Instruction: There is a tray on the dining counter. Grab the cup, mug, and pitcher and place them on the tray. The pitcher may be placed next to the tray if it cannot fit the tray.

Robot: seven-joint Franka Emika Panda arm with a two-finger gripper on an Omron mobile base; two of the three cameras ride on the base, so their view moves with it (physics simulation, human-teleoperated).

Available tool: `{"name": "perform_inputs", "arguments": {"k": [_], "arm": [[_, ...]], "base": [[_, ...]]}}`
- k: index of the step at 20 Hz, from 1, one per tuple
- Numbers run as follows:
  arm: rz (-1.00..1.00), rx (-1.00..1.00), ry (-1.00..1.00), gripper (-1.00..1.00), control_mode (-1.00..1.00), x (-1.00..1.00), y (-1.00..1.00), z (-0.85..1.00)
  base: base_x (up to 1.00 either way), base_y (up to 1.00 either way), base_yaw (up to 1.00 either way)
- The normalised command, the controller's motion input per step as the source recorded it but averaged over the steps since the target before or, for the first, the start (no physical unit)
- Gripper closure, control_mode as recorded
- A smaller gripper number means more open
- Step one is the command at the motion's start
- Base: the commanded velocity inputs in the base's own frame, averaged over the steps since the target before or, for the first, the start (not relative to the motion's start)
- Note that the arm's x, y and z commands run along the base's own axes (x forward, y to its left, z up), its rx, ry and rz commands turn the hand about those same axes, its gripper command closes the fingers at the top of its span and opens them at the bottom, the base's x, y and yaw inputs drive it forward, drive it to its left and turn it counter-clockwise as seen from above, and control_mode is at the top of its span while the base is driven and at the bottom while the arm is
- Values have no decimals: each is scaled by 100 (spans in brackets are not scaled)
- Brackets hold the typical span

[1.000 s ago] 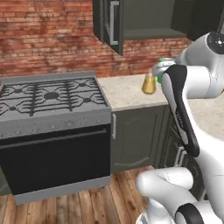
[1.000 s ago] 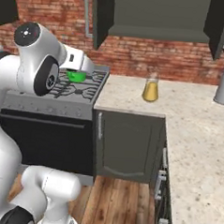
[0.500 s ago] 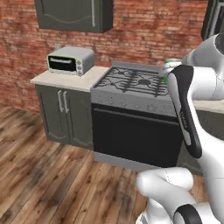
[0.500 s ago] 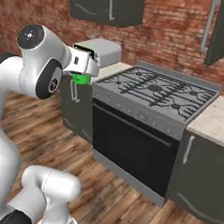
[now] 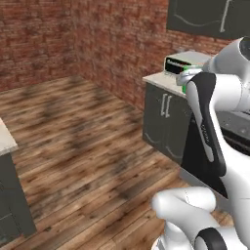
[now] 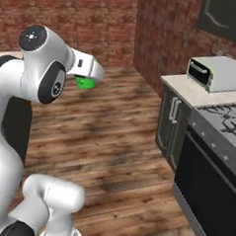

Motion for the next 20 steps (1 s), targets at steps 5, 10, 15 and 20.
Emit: {"name": "perform_inputs", "arguments": {"k": [5,10,15,20], "arm": [[0,0,0,100,100,0,0,0],[0,0,0,100,100,0,0,0],[0,0,0,100,100,0,0,0],[0,0,0,100,100,0,0,0]], "base": [[59,-11,56],[98,-17,26],[100,-14,23],[100,-15,27]]}}
